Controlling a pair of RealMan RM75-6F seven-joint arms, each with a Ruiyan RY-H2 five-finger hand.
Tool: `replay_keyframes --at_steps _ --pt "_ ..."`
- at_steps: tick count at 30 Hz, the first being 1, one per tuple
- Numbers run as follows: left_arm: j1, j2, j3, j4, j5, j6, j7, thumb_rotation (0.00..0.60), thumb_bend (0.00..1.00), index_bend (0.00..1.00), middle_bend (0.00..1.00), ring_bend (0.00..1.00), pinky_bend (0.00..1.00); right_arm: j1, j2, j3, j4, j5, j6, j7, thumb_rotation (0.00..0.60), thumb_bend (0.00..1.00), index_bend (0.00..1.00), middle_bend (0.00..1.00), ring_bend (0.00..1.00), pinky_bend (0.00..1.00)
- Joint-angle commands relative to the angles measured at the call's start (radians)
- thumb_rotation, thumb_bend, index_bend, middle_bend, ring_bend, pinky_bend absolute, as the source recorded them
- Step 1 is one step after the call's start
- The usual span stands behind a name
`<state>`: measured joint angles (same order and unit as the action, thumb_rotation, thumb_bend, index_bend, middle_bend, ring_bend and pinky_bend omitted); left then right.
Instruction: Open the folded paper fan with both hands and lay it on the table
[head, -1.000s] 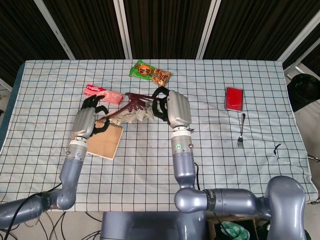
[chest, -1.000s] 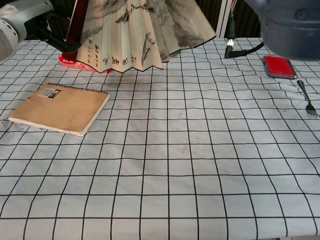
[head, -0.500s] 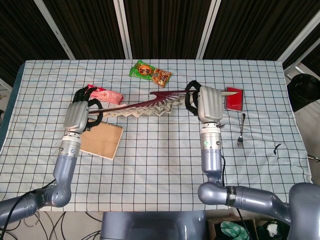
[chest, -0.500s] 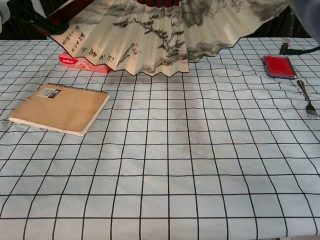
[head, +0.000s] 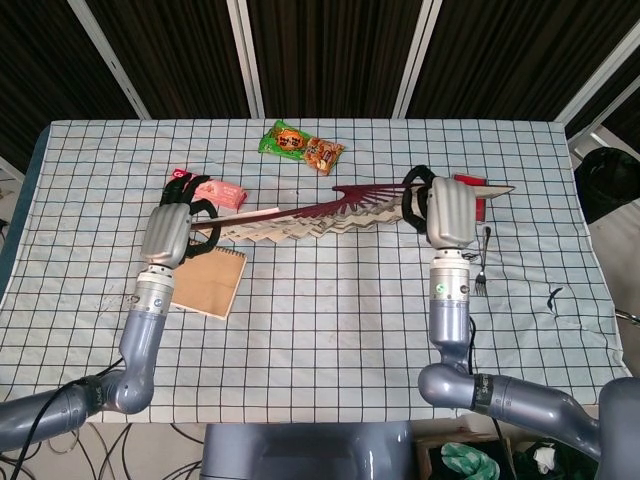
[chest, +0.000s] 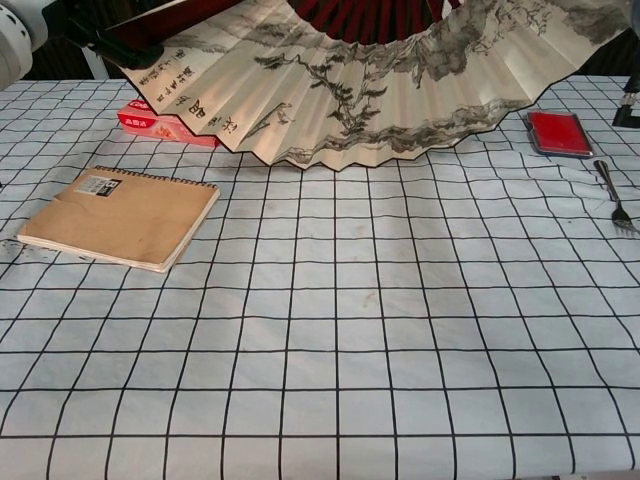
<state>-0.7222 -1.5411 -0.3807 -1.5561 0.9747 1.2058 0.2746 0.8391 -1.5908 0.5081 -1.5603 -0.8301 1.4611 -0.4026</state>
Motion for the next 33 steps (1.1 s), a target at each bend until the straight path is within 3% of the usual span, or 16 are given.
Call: replay_keyframes --at_steps 1,13,19,22,24,26,27,29,33 --pt "-0.001 -0.006 0.003 -0.008 0.005 0.007 0.003 0.6 0.51 0.63 0.12 0.0 0.0 -0.017 0.01 -0.001 -0.014 -0.009 0.005 0.013 0.6 0.92 0.9 0.93 0.98 0.94" --pt "0.021 -0.011 0.045 -0.076 0.044 0.043 0.02 0.6 0.51 0.63 0.12 0.0 0.0 -0.124 0.057 -0.031 -0.136 -0.06 0.077 0.051 0.6 0.92 0.9 0.92 0.97 0.94" --pt "0.046 -0.015 0.087 -0.105 0.064 0.055 0.027 0.6 0.51 0.63 0.12 0.0 0.0 -0.203 0.095 -0.124 -0.198 -0.129 0.111 0.034 0.6 0.88 0.87 0.9 0.95 0.92" --pt "0.051 -0.015 0.095 -0.111 0.072 0.057 0.027 0.6 0.51 0.63 0.12 0.0 0.0 -0.22 0.105 -0.156 -0.207 -0.158 0.115 0.016 0.6 0.71 0.6 0.84 0.91 0.88" --pt "0.054 -0.015 0.1 -0.116 0.077 0.058 0.027 0.6 0.51 0.63 0.12 0.0 0.0 -0.23 0.11 -0.178 -0.213 -0.174 0.113 -0.001 0.6 0.56 0.29 0.79 0.87 0.85" --pt "0.057 -0.016 0.103 -0.118 0.08 0.058 0.028 0.6 0.51 0.63 0.12 0.0 0.0 -0.238 0.115 -0.198 -0.223 -0.181 0.109 -0.029 0.6 0.45 0.07 0.74 0.82 0.82" --pt "0.058 -0.016 0.105 -0.119 0.081 0.057 0.028 0.6 0.51 0.63 0.12 0.0 0.0 -0.242 0.117 -0.208 -0.23 -0.181 0.108 -0.047 0.6 0.39 0.01 0.72 0.8 0.8" --pt "0.061 -0.017 0.108 -0.119 0.081 0.055 0.028 0.6 0.51 0.63 0.12 0.0 0.0 -0.249 0.119 -0.227 -0.247 -0.173 0.105 -0.088 0.6 0.31 0.0 0.67 0.77 0.77" --pt "0.071 -0.015 0.115 -0.111 0.077 0.049 0.023 0.6 0.51 0.63 0.12 0.0 0.0 -0.269 0.117 -0.268 -0.337 -0.115 0.107 -0.213 0.6 0.27 0.0 0.62 0.71 0.73"
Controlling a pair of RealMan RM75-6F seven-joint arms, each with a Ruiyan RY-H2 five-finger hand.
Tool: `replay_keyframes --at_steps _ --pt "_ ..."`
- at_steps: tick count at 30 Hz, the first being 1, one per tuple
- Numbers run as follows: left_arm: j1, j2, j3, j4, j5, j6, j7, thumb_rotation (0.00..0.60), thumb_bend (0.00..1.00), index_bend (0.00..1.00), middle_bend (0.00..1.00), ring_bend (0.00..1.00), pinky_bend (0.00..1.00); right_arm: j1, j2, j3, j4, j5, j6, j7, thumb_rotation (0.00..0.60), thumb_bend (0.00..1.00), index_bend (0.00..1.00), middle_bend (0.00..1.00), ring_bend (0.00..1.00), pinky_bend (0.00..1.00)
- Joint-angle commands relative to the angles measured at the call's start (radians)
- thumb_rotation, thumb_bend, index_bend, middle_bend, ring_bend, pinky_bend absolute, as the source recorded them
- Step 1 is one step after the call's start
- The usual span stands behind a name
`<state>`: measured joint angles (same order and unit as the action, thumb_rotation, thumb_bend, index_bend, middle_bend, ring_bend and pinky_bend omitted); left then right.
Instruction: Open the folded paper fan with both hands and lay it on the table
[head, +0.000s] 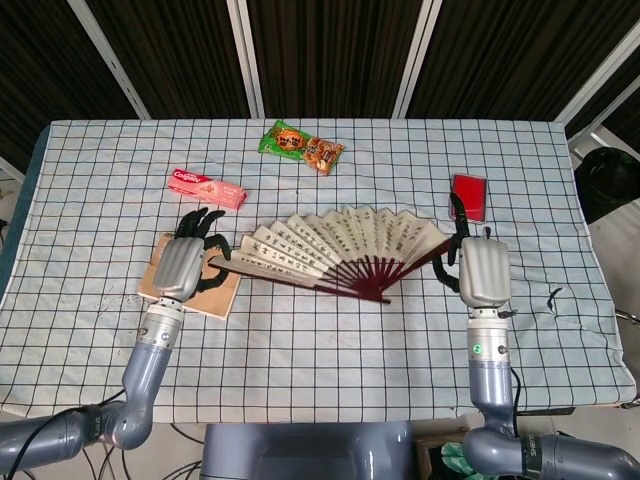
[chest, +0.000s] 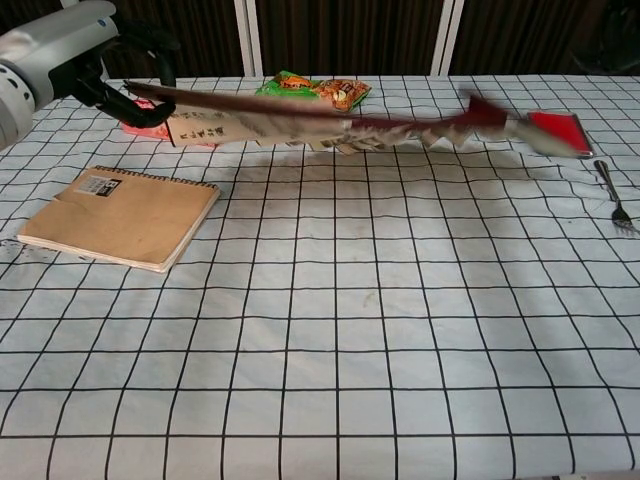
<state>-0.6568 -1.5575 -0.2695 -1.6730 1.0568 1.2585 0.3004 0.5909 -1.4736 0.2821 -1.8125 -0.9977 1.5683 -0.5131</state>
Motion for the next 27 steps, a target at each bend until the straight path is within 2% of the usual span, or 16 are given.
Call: replay_keyframes --at_steps 1,6,14,16,18,20,23,26,27 --pt "0.007 0.002 0.005 0.007 -0.006 -0.005 -0.005 0.6 0.51 0.63 0.12 0.0 0.0 -0.022 0.0 -0.043 -0.113 0.067 0.012 -0.139 0.6 0.27 0.0 0.61 0.71 0.72" --pt "0.022 0.012 0.023 0.019 -0.004 -0.014 -0.006 0.6 0.51 0.63 0.12 0.0 0.0 -0.023 -0.007 -0.073 -0.172 0.095 0.03 -0.265 0.6 0.26 0.0 0.58 0.68 0.7" --pt "0.07 0.059 0.085 0.033 -0.011 -0.042 -0.005 0.6 0.51 0.62 0.12 0.0 0.0 -0.042 0.002 -0.058 -0.195 0.146 0.002 -0.254 0.6 0.26 0.0 0.57 0.68 0.7" --pt "0.076 0.072 0.098 0.031 -0.012 -0.053 0.0 0.6 0.45 0.59 0.1 0.0 0.0 -0.044 0.005 -0.058 -0.196 0.148 -0.003 -0.254 0.6 0.26 0.0 0.56 0.67 0.69" --pt "0.087 0.098 0.126 0.018 -0.018 -0.077 0.014 0.6 0.23 0.49 0.05 0.0 0.0 -0.046 0.009 -0.059 -0.197 0.149 -0.01 -0.253 0.6 0.25 0.0 0.53 0.65 0.65" --pt "0.093 0.12 0.137 0.002 -0.016 -0.093 0.01 0.6 0.05 0.4 0.01 0.0 0.0 -0.048 0.013 -0.06 -0.198 0.149 -0.015 -0.253 0.6 0.23 0.0 0.5 0.62 0.61" --pt "0.103 0.149 0.153 -0.021 -0.011 -0.107 0.009 0.6 0.0 0.24 0.0 0.0 0.0 -0.052 0.02 -0.065 -0.202 0.151 -0.023 -0.257 0.6 0.21 0.0 0.42 0.54 0.53" --pt "0.109 0.171 0.164 -0.043 -0.008 -0.115 0.011 0.6 0.0 0.1 0.0 0.0 0.0 -0.054 0.028 -0.072 -0.21 0.158 -0.029 -0.268 0.6 0.18 0.0 0.28 0.39 0.39" --pt "0.113 0.181 0.17 -0.053 -0.005 -0.118 0.014 0.6 0.0 0.08 0.0 0.0 0.0 -0.056 0.033 -0.076 -0.215 0.159 -0.031 -0.271 0.6 0.17 0.0 0.24 0.35 0.35"
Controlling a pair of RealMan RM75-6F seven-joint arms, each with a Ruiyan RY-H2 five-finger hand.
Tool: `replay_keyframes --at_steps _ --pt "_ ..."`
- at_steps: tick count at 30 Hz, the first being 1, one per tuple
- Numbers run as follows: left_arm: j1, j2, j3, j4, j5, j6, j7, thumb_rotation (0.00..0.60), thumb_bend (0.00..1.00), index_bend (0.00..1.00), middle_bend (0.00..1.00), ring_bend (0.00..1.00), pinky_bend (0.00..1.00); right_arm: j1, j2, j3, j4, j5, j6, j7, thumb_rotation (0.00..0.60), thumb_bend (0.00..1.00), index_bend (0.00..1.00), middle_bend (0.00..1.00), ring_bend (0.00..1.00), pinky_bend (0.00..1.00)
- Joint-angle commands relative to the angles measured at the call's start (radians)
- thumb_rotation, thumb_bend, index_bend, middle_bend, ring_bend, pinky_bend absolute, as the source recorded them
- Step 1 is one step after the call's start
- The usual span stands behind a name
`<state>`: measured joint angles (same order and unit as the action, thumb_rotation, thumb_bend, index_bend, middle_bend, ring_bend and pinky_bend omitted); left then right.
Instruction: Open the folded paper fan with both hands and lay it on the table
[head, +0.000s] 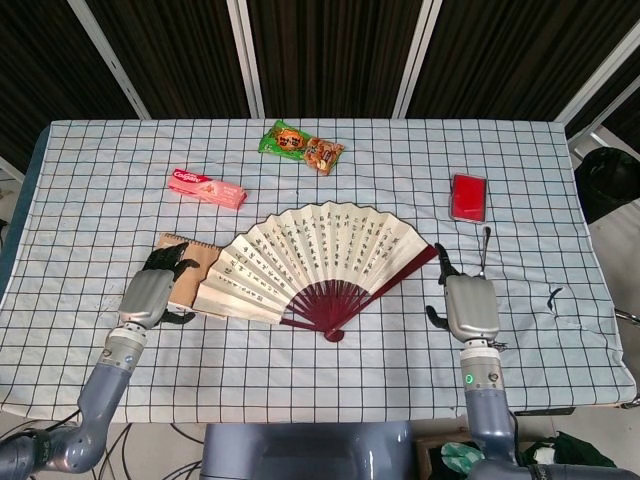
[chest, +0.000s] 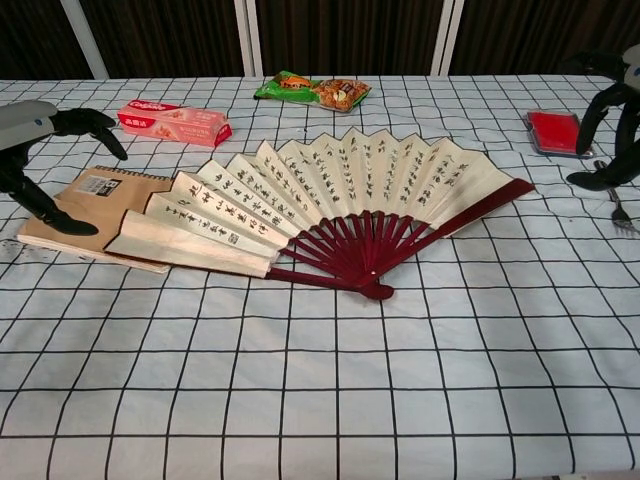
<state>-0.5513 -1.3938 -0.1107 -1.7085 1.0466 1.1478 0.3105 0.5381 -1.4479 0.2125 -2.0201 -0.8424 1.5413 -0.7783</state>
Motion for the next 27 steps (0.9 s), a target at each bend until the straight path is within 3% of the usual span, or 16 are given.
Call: replay_keyframes --at_steps 1,6,9,14,19,27 --pt "0.011 0.028 0.017 -0.028 0.01 -0.008 0.004 0.6 0.0 0.07 0.0 0.0 0.0 -0.005 0.011 -0.01 -0.012 0.002 -0.005 -0.008 0.6 0.17 0.0 0.21 0.33 0.33" --pt "0.068 0.123 0.072 -0.098 0.093 0.04 -0.012 0.6 0.0 0.05 0.0 0.0 0.0 -0.037 0.068 -0.057 -0.049 -0.026 -0.015 0.001 0.6 0.15 0.0 0.12 0.23 0.25" --pt "0.12 0.174 0.098 -0.11 0.168 0.112 -0.042 0.6 0.0 0.05 0.0 0.0 0.0 -0.066 0.114 -0.103 -0.048 -0.101 -0.016 0.032 0.6 0.15 0.0 0.06 0.16 0.23" --pt "0.229 0.241 0.141 -0.067 0.309 0.29 -0.078 0.6 0.0 0.05 0.0 0.0 0.0 -0.146 0.202 -0.214 0.016 -0.333 0.023 0.127 0.6 0.11 0.0 0.0 0.06 0.23" --pt "0.359 0.284 0.184 -0.007 0.379 0.449 -0.155 0.6 0.0 0.03 0.0 0.0 0.0 -0.25 0.278 -0.291 0.123 -0.519 0.108 0.294 0.6 0.1 0.0 0.0 0.03 0.23" --pt "0.449 0.282 0.203 0.078 0.402 0.507 -0.234 0.6 0.0 0.0 0.0 0.0 0.0 -0.349 0.297 -0.307 0.272 -0.592 0.171 0.447 0.6 0.1 0.0 0.0 0.0 0.22"
